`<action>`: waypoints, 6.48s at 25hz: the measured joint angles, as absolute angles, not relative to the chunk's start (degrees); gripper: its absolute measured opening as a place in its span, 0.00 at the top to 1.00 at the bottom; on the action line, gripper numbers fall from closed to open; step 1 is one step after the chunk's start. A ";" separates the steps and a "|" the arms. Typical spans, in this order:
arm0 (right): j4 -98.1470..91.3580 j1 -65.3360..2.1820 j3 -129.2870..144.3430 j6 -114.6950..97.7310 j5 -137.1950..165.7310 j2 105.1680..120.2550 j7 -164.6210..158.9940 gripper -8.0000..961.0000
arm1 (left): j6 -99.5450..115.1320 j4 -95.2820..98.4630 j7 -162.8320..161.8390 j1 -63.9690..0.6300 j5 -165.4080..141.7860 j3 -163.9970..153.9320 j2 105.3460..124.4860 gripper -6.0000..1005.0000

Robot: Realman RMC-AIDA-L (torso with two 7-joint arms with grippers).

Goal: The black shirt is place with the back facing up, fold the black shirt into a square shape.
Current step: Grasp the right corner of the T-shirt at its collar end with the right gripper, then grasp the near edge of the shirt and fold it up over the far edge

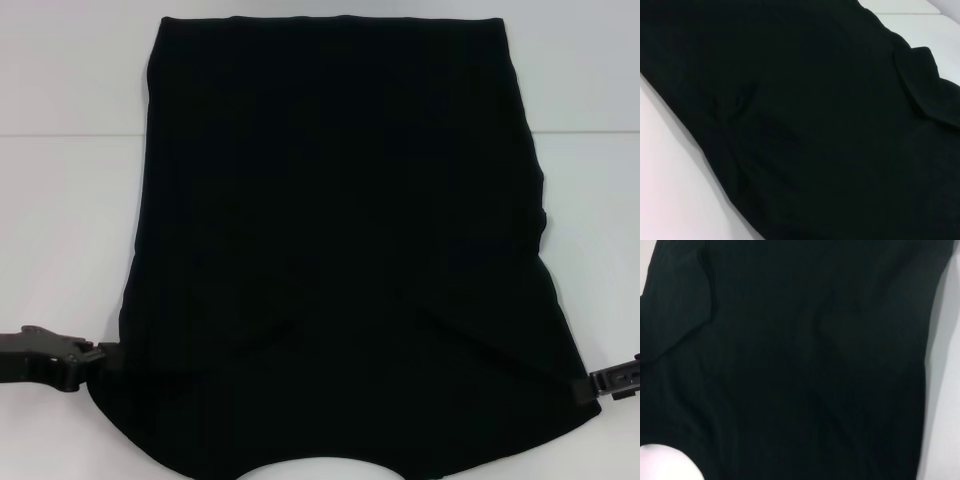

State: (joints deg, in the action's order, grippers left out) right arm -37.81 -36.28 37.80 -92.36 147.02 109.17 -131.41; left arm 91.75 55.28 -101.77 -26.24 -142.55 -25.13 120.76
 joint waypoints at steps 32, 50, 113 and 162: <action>-37.88 -38.10 38.61 -90.97 149.59 111.02 -132.11 0.10 | 90.88 55.01 -101.56 -26.89 -142.56 -25.04 120.41 0.96; -37.88 -40.07 40.48 -91.83 149.59 112.81 -132.36 0.14 | 90.26 54.85 -101.25 -26.89 -142.62 -24.96 120.41 0.96; -40.91 -21.31 21.48 -103.32 144.66 112.51 -105.16 0.92 | 109.86 53.39 -108.62 -18.71 -143.56 -11.13 121.13 0.96; -15.55 -53.63 22.89 -32.56 131.71 114.42 -99.71 0.92 | 39.84 19.29 -93.71 -50.54 -118.29 -10.55 120.15 0.86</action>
State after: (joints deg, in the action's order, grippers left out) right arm -15.55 -53.63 22.89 -32.56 131.71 114.42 -99.71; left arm 39.84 19.29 -93.71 -50.54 -118.29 -10.55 120.15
